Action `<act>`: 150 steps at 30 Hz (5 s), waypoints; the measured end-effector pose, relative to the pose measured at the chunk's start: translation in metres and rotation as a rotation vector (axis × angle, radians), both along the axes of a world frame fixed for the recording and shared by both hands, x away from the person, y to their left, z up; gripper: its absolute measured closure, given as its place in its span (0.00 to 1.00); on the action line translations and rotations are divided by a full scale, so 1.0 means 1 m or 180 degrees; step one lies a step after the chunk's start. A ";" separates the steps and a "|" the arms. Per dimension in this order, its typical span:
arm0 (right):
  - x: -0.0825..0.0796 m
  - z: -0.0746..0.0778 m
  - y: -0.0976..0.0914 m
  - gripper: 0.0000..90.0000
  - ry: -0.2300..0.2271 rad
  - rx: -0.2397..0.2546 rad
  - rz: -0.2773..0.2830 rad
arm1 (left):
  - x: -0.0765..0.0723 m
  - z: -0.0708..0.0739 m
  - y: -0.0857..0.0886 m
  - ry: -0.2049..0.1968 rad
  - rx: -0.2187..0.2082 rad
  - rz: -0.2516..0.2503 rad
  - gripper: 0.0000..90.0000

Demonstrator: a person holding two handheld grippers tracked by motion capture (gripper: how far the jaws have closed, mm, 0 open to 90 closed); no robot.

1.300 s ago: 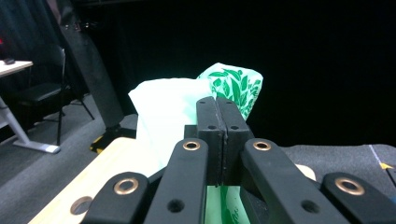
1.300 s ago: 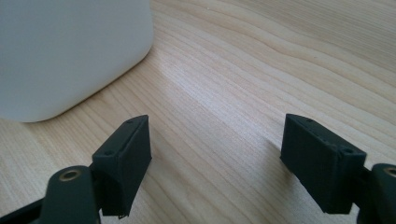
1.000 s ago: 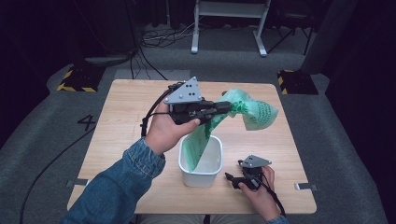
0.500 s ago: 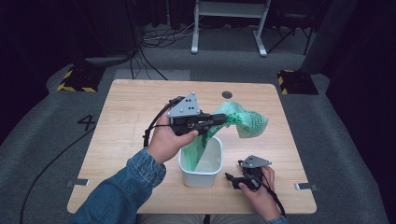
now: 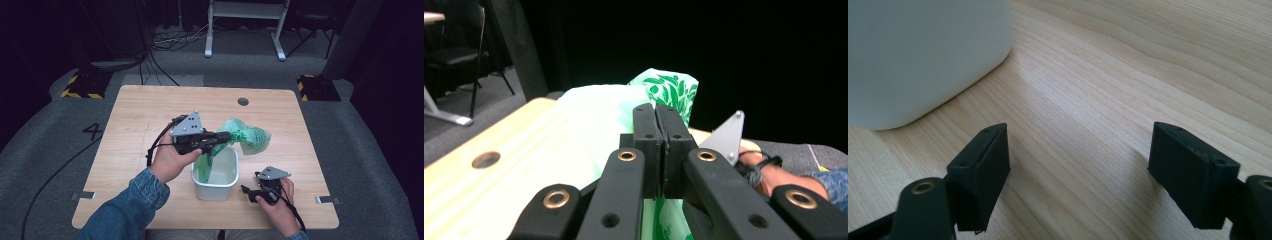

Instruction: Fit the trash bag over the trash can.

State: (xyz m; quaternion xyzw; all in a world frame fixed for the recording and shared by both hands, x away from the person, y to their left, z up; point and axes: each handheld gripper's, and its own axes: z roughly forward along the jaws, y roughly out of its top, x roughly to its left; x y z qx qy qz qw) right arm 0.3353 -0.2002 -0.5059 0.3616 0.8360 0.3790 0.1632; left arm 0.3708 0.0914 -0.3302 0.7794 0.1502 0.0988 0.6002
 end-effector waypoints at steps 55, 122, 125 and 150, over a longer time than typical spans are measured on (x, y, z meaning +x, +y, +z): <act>0.028 0.063 0.005 0.80 -0.0133 0.0978 0.0110 | -0.031 -0.045 0.010 0.0179 0.0522 0.0176 0.57; 0.008 0.161 0.029 1.00 -0.1089 0.1018 0.0994 | -0.043 -0.013 0.016 -0.0110 0.0045 0.0232 0.59; 0.003 0.164 0.029 1.00 -0.1129 0.0998 0.1031 | -0.039 -0.008 0.023 -0.0063 -0.0065 0.0324 0.57; -0.016 0.187 0.043 0.99 -0.1444 0.0872 0.1184 | -0.036 0.008 0.032 -0.0154 -0.0151 0.0535 0.73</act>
